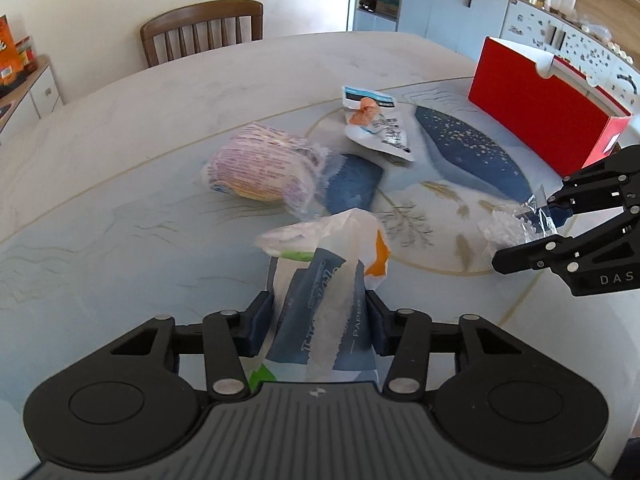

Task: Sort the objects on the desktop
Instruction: 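Grasp the white tissue pack with the left gripper while the right gripper grasps the bead bag, then carry the tissue pack and bead bag with both grippers into the red box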

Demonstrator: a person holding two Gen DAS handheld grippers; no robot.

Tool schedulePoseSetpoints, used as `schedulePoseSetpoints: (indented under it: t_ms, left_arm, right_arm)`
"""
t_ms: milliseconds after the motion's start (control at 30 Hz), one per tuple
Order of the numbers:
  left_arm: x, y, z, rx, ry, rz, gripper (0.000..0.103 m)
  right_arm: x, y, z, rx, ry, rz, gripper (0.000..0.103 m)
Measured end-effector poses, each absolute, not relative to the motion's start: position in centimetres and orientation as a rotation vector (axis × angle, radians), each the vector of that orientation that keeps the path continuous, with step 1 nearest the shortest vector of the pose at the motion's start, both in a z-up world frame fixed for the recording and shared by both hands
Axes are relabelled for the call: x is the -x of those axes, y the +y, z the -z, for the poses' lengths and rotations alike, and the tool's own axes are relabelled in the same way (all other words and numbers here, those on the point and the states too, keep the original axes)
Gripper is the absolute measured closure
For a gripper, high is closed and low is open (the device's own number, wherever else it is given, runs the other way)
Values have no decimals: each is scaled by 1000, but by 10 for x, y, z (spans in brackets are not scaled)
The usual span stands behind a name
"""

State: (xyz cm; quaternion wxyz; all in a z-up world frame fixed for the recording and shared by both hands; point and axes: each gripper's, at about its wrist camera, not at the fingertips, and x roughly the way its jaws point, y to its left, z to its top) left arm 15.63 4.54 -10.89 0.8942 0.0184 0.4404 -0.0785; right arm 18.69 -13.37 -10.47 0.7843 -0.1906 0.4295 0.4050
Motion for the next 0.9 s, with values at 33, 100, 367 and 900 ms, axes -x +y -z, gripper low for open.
schedulePoseSetpoints:
  t_ms: [33,100,367,900]
  left_arm:
    - [-155,42,108,-29,916,160,58]
    - [-153,33,106,-13,918,154,59]
    - [-144,-1,102,56,929,124,62]
    - [-143,-64,62,133,882,101,62]
  right_arm:
    - [-188,-137,104,410,928,-873,73]
    - [-190,-145,100,405,929,-873,73]
    - [-198,-174,87,372,938,-873,73]
    - [-215,-228,48,283,907,-901,73]
